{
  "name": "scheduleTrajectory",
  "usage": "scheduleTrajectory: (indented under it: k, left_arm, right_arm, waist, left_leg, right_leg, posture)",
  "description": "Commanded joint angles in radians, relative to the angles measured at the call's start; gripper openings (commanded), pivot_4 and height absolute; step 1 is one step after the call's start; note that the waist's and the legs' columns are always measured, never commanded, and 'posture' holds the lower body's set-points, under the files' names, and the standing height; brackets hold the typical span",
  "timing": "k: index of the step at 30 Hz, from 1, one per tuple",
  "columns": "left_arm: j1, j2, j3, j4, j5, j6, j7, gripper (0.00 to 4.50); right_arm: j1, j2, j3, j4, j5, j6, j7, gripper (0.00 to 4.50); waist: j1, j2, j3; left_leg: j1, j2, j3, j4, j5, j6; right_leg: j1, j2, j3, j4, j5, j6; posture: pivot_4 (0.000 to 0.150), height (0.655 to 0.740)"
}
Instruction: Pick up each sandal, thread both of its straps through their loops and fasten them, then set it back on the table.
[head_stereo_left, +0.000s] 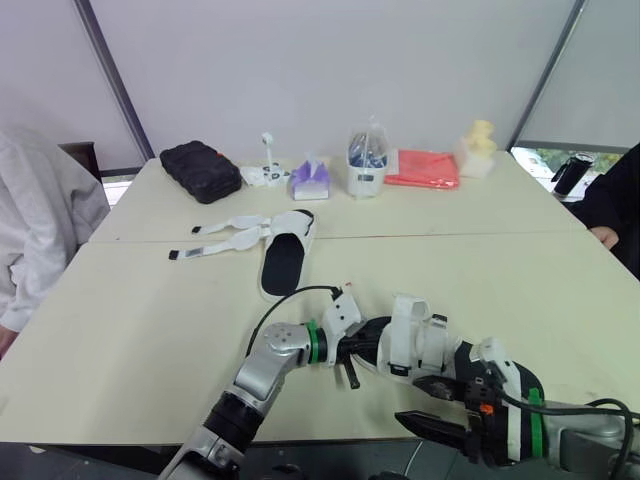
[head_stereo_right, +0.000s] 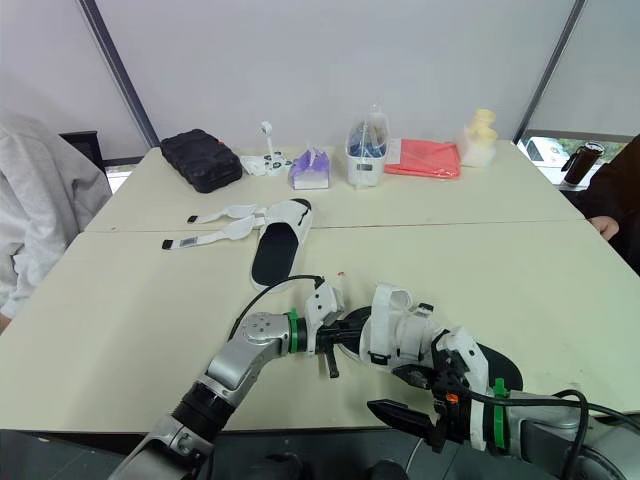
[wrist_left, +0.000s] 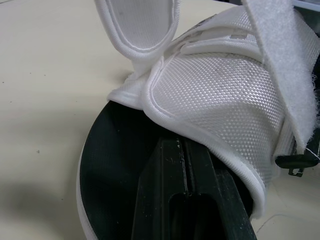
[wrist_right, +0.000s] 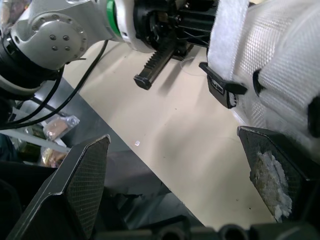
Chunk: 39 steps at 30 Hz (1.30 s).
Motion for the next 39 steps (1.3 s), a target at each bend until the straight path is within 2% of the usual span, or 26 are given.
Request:
scheduleTrajectory:
  k: [1,7,17,31,33,35,39]
  left_arm:
    - [0.036,0.007,-0.061,0.039,0.017,0.048,-0.021,0.0]
    - [0.035,0.007,-0.059,0.042,0.017,0.047,-0.022,0.0]
    - [0.035,0.005,-0.055,0.044,0.018,0.041,-0.016,0.0]
    - [0.038,-0.001,-0.052,0.049,0.013,0.034,-0.015,0.0]
    - [0.038,-0.001,-0.052,0.049,0.013,0.033,-0.015,0.0]
    - [0.037,-0.002,-0.052,0.052,0.013,0.031,-0.017,0.0]
    - [0.035,-0.003,-0.051,0.056,0.012,0.028,-0.02,0.0]
  right_arm:
    - [-0.036,0.037,-0.003,-0.013,0.013,-0.013,-0.016,4.43]
    - [-0.071,0.078,-0.018,-0.032,0.06,0.01,-0.052,4.43]
    - [-0.048,0.092,0.001,0.007,0.023,0.054,-0.114,4.43]
    - [-0.063,0.281,-0.065,-0.006,0.14,0.054,-0.355,4.43]
    - [-0.062,0.294,-0.065,-0.006,0.141,0.054,-0.381,3.9]
    - [-0.056,0.32,-0.065,-0.006,0.144,0.045,-0.418,3.09]
    - [-0.048,0.358,-0.077,-0.008,0.166,0.041,-0.468,1.0]
  waist:
    - [0.0,0.0,0.0]
    - [-0.002,0.0,0.0]
    - [-0.001,0.0,-0.001]
    - [-0.006,-0.003,-0.003]
    - [-0.006,-0.003,-0.003]
    - [-0.005,-0.003,-0.003]
    - [-0.004,-0.002,-0.003]
  left_leg:
    - [0.0,0.0,0.0,0.0,0.0,0.0]
    - [0.0,0.0,0.0,0.0,0.0,0.0]
    - [0.001,0.0,0.0,0.0,0.0,0.0]
    - [0.004,0.001,0.0,0.0,0.0,0.0]
    - [0.005,0.001,0.0,0.0,0.0,0.0]
    - [0.006,0.0,0.0,0.0,0.0,0.0]
    - [0.005,0.0,0.0,-0.001,0.0,0.0]
  right_leg:
    - [0.0,0.0,0.0,0.0,0.0,0.0]
    - [0.0,0.0,0.0,0.0,0.0,0.0]
    - [0.0,0.0,0.0,0.001,0.0,0.0]
    - [0.003,0.001,0.002,0.001,0.0,-0.001]
    - [0.004,0.001,0.002,0.001,0.0,-0.001]
    - [0.004,0.001,0.002,0.001,-0.001,-0.002]
    - [0.003,0.001,0.002,0.001,0.0,-0.001]
  posture:
    - [0.15,0.74]
    - [0.15,0.74]
    - [0.15,0.74]
    - [0.15,0.74]
    - [0.15,0.74]
    - [0.15,0.74]
    - [0.15,0.74]
